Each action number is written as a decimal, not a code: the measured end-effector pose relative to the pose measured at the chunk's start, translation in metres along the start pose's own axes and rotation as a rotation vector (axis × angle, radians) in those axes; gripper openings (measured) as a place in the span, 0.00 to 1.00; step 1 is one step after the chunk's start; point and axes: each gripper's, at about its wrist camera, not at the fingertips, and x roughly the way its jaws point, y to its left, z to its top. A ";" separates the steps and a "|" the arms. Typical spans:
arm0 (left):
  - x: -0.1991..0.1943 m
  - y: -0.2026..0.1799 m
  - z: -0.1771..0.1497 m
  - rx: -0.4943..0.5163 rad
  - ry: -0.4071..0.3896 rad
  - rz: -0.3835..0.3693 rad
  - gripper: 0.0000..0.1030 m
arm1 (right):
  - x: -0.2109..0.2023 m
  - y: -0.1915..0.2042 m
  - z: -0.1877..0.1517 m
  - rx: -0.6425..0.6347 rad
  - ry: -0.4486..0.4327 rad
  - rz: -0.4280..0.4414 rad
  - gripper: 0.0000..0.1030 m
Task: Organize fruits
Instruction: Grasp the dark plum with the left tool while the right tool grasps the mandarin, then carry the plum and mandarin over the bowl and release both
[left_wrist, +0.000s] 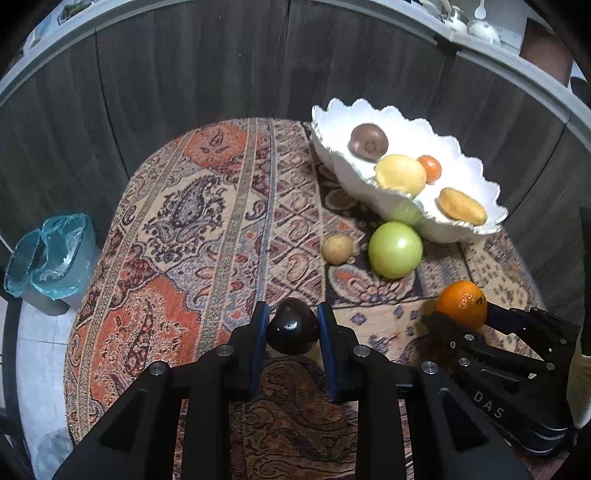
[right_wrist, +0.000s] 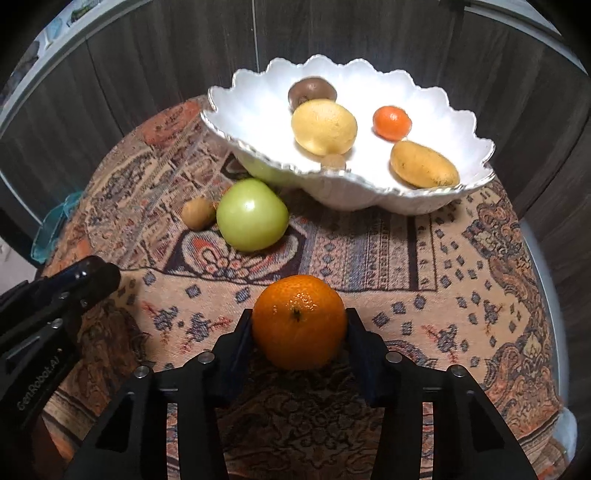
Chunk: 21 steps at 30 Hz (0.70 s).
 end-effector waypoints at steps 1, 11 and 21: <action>-0.002 -0.001 0.001 -0.002 -0.004 -0.003 0.26 | -0.005 -0.001 0.002 -0.002 -0.013 0.000 0.46; -0.013 -0.029 0.017 0.025 -0.028 -0.051 0.26 | -0.046 -0.019 0.021 0.004 -0.120 0.000 0.46; -0.018 -0.061 0.057 0.076 -0.085 -0.068 0.26 | -0.062 -0.050 0.047 0.043 -0.188 -0.010 0.46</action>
